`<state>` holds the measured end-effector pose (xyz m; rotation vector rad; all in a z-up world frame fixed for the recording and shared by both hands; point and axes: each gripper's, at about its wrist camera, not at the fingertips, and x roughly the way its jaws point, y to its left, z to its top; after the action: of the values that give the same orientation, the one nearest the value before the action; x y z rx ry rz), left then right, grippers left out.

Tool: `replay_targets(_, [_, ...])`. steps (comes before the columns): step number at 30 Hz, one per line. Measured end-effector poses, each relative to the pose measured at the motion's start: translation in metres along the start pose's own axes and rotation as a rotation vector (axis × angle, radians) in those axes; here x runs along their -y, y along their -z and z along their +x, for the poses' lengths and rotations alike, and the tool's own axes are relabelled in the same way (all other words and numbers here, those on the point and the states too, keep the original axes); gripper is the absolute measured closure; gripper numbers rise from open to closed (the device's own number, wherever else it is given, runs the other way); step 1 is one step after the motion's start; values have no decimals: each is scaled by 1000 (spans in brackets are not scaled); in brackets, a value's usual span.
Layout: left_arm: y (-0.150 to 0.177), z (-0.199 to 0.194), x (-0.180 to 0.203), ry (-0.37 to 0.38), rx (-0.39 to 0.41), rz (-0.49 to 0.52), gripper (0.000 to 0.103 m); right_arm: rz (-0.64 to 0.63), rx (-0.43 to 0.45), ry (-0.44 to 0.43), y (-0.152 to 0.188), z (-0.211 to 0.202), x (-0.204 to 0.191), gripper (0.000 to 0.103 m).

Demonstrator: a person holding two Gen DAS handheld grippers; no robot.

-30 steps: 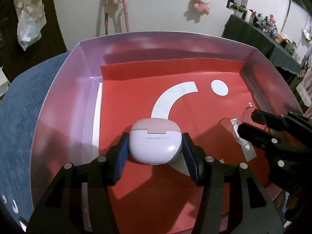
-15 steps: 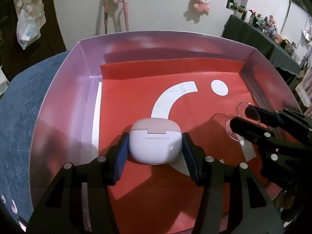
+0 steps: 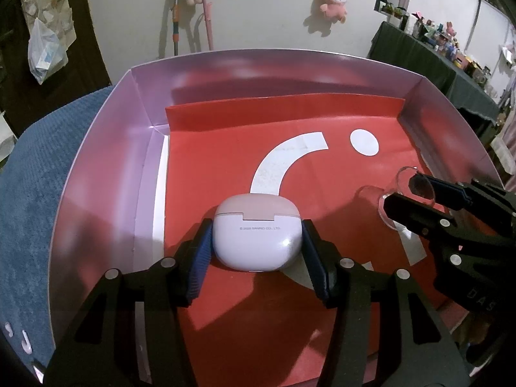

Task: Organize rigid objects
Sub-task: 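Lower and release the earbud case with left tool while right tool releases the cup, then withdraw both open tools from the tray back toward the remaining items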

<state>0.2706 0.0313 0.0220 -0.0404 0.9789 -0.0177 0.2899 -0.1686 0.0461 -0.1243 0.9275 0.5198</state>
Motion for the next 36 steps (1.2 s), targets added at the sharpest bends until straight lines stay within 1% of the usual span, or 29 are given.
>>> replay_targets(7, [0,0,2,-8,0,6,51,4,-1,-7,0,0,-1,59])
replay_targets(17, [2,-3,0,-29,8,-9,50,5,3,-14,1,-2,0,58])
replay_targets(19, [3,-4,0,-38,13,-5,45,6,5,-17,1,-3,0,57])
replay_targets(20, [3,-5,0,-39,18,-3,35,6,7,-20,2,-3,0,56])
replay_targets(21, [3,-8,0,-34,28,-5,30,6,10,-23,2,-4,-1,53])
replay_targets(22, [3,-10,-1,-24,37,-9,30,5,14,-25,2,-5,-1,48])
replay_targets(23, [3,-12,-2,-20,40,-12,30,3,18,-25,3,-7,-1,45])
replay_targets(28, [5,-15,-1,-26,44,7,29,2,35,-36,5,-15,-2,44])
replay_targets(30, [7,-17,0,-21,48,14,23,4,49,-44,6,-21,-3,41])
replay_targets(32, [7,-22,2,-11,63,18,18,6,67,-50,7,-28,-4,34])
replay_targets(36, [10,-37,8,-11,107,36,7,7,96,-62,11,-42,-5,34])
